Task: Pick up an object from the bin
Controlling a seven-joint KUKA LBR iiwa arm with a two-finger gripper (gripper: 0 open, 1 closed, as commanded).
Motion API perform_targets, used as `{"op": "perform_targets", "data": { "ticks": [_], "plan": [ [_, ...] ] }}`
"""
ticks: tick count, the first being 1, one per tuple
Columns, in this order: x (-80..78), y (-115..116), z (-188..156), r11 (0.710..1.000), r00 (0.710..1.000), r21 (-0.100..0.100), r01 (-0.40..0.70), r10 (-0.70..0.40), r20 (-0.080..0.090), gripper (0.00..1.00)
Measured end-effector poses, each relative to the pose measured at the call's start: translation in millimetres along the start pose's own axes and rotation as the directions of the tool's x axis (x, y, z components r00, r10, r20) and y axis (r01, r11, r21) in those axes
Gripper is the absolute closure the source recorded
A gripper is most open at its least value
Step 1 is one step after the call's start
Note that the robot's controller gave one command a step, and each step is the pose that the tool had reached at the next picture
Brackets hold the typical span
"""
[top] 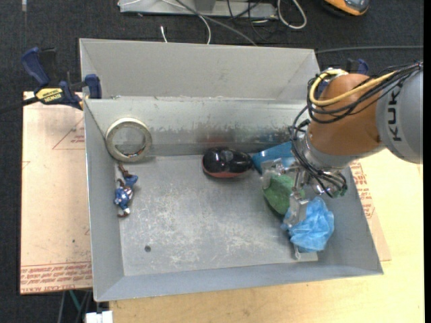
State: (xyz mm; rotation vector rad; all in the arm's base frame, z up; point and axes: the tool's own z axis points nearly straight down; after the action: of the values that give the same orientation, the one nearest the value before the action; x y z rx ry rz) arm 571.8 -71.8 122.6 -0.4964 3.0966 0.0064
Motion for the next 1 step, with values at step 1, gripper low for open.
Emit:
{"op": "perform_targets", "data": {
  "ticks": [1],
  "plan": [
    [-93.6,19.6,22.6,1.0,1.0,-0.011,-0.027,0.026,-0.012,0.0]
  ]
}}
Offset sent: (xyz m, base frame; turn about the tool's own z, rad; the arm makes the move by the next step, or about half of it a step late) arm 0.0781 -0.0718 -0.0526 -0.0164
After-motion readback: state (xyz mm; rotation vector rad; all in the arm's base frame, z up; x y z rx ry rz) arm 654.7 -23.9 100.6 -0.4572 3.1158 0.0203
